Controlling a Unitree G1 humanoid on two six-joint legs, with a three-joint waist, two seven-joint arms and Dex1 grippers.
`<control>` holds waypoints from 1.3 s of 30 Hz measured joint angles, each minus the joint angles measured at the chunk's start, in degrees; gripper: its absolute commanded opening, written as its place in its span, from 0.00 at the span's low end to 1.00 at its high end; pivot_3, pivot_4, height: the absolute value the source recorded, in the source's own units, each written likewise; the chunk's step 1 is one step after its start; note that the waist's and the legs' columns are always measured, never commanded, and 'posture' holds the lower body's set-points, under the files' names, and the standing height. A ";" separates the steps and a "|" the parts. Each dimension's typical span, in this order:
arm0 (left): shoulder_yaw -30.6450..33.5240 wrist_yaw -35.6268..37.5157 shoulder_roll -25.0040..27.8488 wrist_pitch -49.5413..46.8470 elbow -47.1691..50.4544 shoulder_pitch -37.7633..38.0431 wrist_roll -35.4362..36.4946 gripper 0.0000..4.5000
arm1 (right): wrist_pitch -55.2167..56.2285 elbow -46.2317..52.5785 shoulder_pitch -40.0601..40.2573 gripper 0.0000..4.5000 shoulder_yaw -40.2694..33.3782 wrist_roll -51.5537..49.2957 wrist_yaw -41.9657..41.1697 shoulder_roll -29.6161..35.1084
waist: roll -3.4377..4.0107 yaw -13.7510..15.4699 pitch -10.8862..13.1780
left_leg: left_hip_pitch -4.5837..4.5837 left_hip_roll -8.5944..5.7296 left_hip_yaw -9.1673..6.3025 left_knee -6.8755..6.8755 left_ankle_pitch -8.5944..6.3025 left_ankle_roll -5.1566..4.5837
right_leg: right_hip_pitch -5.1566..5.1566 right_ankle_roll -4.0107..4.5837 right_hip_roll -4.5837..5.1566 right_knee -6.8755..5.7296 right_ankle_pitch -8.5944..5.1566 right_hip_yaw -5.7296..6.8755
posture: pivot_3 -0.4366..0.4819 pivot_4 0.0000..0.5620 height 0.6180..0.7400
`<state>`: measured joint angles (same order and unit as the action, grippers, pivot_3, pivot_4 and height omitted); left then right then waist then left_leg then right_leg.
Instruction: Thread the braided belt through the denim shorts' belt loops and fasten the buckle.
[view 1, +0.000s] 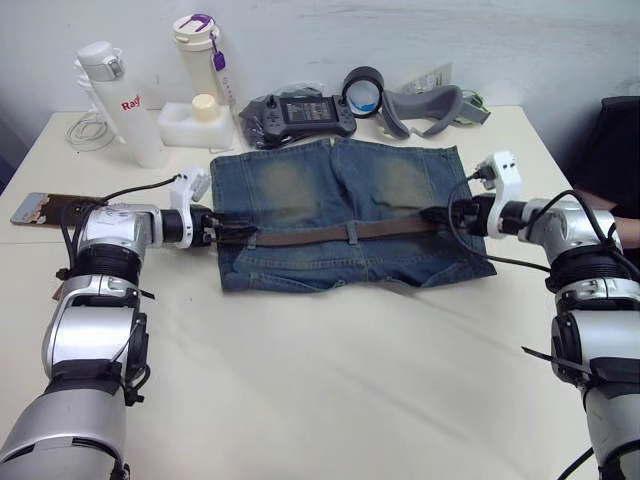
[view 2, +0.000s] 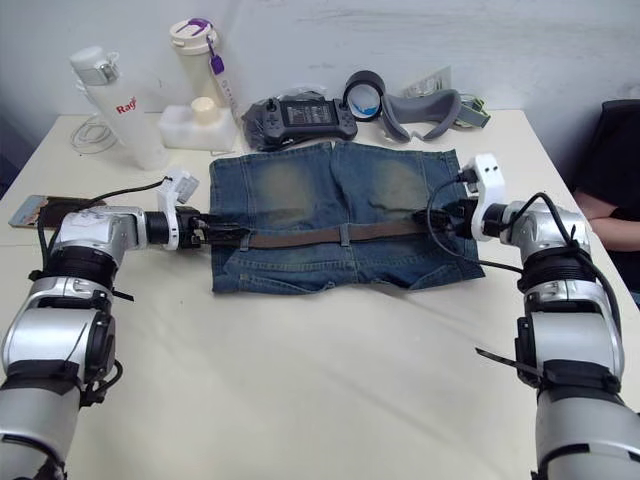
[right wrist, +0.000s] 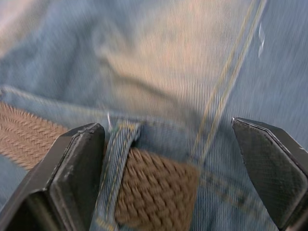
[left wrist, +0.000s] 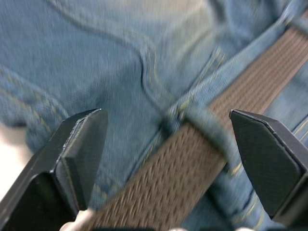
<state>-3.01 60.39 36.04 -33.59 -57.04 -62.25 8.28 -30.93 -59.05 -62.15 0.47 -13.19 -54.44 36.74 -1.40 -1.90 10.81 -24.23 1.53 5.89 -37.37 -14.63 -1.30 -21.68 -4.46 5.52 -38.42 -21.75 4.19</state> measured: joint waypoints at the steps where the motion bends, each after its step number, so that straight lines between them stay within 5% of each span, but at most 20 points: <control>1: -0.10 0.28 0.05 0.01 0.10 0.04 -0.07 0.63 | 0.10 -0.17 -0.02 0.67 0.07 0.14 -0.21 -0.07 | 0.00 0.00 0.00 | 0.00 0.00 0.00 -0.01 0.00 0.00 | 0.00 0.00 0.00 -0.01 0.00 0.00 | 0.48 0.27 0.93; 7: -0.91 6.41 1.16 -0.15 3.25 1.20 -0.52 0.08 | 2.08 -0.99 -0.95 0.10 0.85 1.63 -8.72 0.37 | 0.00 0.10 0.00 | 0.01 0.00 0.00 -0.03 0.00 0.01 | 0.00 0.00 0.00 -0.04 0.00 -0.04 | 0.48 0.27 0.93; 8: -0.89 6.83 1.51 -0.15 3.91 1.20 -0.53 0.01 | 2.34 -0.30 -0.73 0.08 0.97 1.80 -10.22 0.75 | 0.00 0.12 0.00 | 0.01 0.00 0.01 -0.03 0.00 0.01 | 0.00 0.00 0.00 -0.05 0.00 -0.05 | 0.48 0.27 0.93; 14: -0.33 9.23 3.38 -0.96 9.39 1.55 -0.13 0.00 | 3.55 11.01 4.54 0.08 0.92 0.62 -19.23 4.41 | 0.00 0.24 0.00 | 0.00 0.00 -0.01 -0.05 -0.01 0.01 | 0.00 0.00 0.01 -0.06 0.00 -0.05 | 0.48 0.27 0.93; 18: -0.10 13.70 6.46 -5.01 21.92 7.87 2.93 0.00 | -1.36 36.35 20.89 0.08 -6.12 -8.44 -20.95 6.57 | 0.00 0.41 0.00 | 0.02 0.03 -0.15 -0.10 -0.02 0.04 | 0.06 0.00 0.01 -0.14 0.00 -0.03 | 0.48 0.27 0.93; 21: -0.15 13.65 7.09 -6.03 24.25 8.87 3.09 0.00 | -4.00 43.99 25.69 0.08 -7.72 -10.61 -19.79 7.32 | 0.02 0.46 0.01 | 0.04 0.03 -0.14 -0.19 -0.02 0.04 | 0.12 0.00 0.01 -0.14 0.00 -0.07 | 0.48 0.27 0.93; 24: 0.90 8.64 6.33 -6.41 22.46 8.44 2.75 0.18 | -6.55 49.54 29.35 0.08 -9.86 -12.21 -16.66 7.62 | 0.02 0.51 0.01 | 0.06 0.01 -0.17 -0.28 -0.03 0.02 | 0.18 0.00 0.04 -0.15 0.00 -0.06 | 0.48 0.27 0.93; 30: 4.27 -3.47 -2.39 -6.69 13.44 1.83 2.79 0.73 | -6.19 51.72 31.45 0.08 -9.78 -12.12 -12.78 7.55 | 0.01 1.84 0.01 | -0.01 -0.02 -0.18 -0.46 -0.08 -0.06 | 0.18 0.00 0.08 -0.19 0.00 -0.01 | 0.48 0.27 0.93; 39: 1.85 -7.26 -9.46 -3.79 3.64 -0.84 0.29 0.74 | -5.15 52.79 31.91 0.08 -9.75 -12.27 -10.59 7.45 | 0.01 1.63 0.02 | 0.01 0.05 -0.06 -0.44 -0.08 -0.06 | 0.11 0.00 -0.02 -0.21 0.00 -0.02 | 0.48 0.27 0.93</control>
<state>-1.15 53.13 26.59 -37.38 -53.40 -63.09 8.58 -36.08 -6.26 -30.23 -9.28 -25.46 -65.03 44.18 -1.39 -0.27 10.83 -24.22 1.58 5.84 -37.82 -14.72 -1.35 -21.57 -4.46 5.51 -38.63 -21.75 4.17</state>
